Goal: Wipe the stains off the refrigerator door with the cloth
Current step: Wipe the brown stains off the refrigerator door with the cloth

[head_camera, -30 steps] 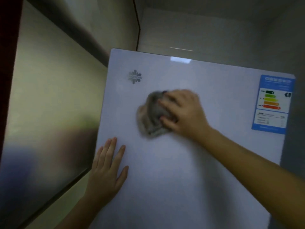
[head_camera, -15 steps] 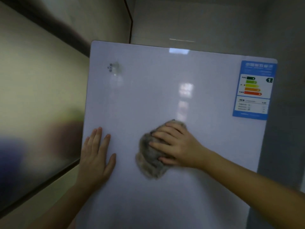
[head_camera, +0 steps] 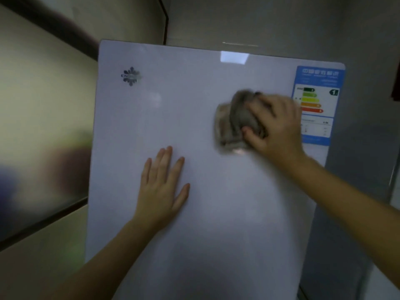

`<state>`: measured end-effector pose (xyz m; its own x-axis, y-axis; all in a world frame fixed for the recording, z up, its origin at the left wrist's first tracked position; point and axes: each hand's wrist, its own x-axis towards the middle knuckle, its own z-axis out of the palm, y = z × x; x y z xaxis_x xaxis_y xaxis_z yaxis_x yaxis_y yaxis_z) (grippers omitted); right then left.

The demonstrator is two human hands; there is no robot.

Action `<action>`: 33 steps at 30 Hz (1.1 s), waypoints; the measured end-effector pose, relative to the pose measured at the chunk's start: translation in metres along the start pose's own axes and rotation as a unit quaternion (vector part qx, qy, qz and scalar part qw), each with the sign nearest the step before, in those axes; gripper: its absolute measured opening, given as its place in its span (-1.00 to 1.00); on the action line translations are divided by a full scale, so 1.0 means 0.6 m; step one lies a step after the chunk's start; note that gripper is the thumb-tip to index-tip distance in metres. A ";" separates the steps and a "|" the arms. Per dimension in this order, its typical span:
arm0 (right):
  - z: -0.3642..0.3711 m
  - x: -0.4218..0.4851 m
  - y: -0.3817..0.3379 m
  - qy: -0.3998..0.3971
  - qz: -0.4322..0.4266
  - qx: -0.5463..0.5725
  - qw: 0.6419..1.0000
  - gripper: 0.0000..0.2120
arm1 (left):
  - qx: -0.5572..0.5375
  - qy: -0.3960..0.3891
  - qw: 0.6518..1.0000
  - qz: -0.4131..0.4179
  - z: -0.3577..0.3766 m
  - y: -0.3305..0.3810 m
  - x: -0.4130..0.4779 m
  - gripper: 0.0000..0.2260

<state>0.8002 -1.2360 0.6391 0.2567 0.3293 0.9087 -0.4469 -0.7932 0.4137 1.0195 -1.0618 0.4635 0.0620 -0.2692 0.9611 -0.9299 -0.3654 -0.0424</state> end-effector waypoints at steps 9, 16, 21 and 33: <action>-0.055 -0.368 -0.041 -0.178 -0.240 0.063 0.952 -0.59 | 0.015 -0.019 1.000 -0.010 0.025 0.018 -0.009 -0.39; -0.084 -0.170 0.089 -0.009 0.015 -0.011 1.000 -0.52 | 0.014 -0.008 1.000 -0.015 0.028 0.021 -0.007 -0.38; -0.074 -0.201 0.060 0.018 0.067 -0.012 0.998 -0.53 | 0.016 0.003 1.000 -0.018 0.016 0.030 -0.006 -0.41; -0.078 -0.425 -0.009 -0.146 -0.152 0.032 0.977 -0.49 | -0.020 0.012 0.997 0.070 0.034 0.120 -0.007 -0.47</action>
<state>0.6969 -1.2920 0.4077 0.6066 0.4027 0.6854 -0.2595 -0.7147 0.6496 0.9598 -1.1054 0.4509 -0.0783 -0.2945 0.9524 -0.9427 -0.2888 -0.1668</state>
